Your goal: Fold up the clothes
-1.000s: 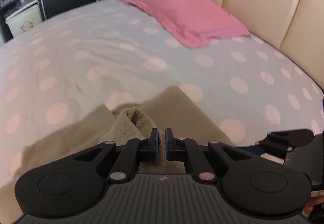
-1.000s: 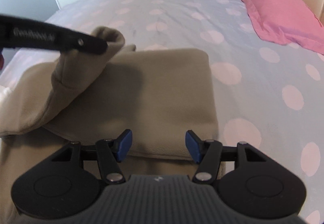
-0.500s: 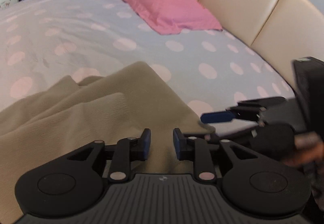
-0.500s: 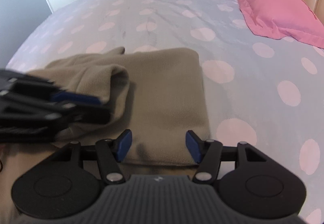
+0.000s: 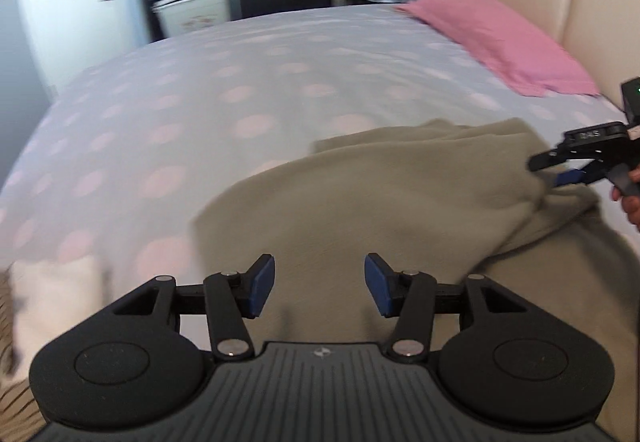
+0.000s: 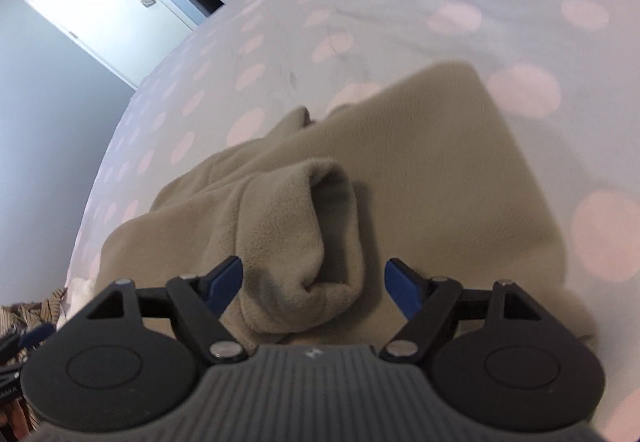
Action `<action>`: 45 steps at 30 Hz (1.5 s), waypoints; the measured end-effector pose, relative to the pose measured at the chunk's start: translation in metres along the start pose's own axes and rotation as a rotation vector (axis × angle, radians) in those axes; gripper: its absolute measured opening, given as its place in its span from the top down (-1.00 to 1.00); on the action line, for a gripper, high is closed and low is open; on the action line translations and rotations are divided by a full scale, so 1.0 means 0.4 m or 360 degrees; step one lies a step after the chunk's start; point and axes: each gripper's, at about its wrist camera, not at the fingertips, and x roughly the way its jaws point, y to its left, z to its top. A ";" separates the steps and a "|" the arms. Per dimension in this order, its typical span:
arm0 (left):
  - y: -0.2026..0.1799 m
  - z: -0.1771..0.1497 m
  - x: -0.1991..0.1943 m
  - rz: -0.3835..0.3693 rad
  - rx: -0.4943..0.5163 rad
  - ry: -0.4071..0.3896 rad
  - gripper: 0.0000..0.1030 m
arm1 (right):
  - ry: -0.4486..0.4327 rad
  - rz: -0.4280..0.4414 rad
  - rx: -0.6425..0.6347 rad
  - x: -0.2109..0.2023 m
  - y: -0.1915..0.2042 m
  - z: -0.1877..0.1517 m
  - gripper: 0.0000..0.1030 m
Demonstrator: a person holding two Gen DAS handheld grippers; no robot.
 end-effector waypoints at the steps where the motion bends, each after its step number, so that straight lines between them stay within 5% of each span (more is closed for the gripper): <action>1: 0.020 -0.021 -0.004 0.0017 -0.0020 0.0020 0.07 | 0.0020 0.0016 0.0026 0.020 -0.004 0.003 -0.56; 5: 0.053 -0.124 0.024 -0.0005 -0.0020 0.0180 0.07 | -0.0028 0.0100 0.0050 0.042 -0.012 0.004 -0.30; 10: 0.077 -0.175 0.098 -0.0014 -0.0068 0.0295 0.07 | -0.0081 0.0124 0.0062 0.015 -0.004 0.002 0.53; 12: 0.095 -0.172 0.116 -0.0057 -0.0201 0.0282 0.08 | -0.0094 0.0143 0.0073 0.005 0.001 0.000 0.62; 16: 0.100 -0.173 0.133 -0.0061 -0.0262 0.0304 0.41 | -0.0184 0.0183 -0.0009 -0.045 0.037 0.006 0.78; 22: 0.087 -0.174 0.136 -0.0031 -0.0228 0.0318 0.58 | -0.0458 -0.0052 -0.0302 -0.158 0.097 0.035 0.82; 32: 0.077 -0.163 0.101 -0.0092 -0.0245 0.0321 0.56 | -0.0214 -0.0250 -0.0151 -0.003 -0.070 0.004 0.78; 36: 0.072 -0.155 0.078 -0.0127 -0.0253 0.0318 0.43 | -0.0241 -0.0361 -0.0217 -0.019 -0.068 -0.003 0.30; 38: 0.068 -0.139 0.044 -0.0138 -0.0253 0.0264 0.38 | -0.0332 -0.0441 -0.0304 -0.050 -0.041 -0.002 0.24; 45: 0.071 -0.008 -0.013 -0.0275 -0.0348 0.0000 0.38 | -0.0482 -0.0241 -0.0577 -0.135 0.070 -0.016 0.24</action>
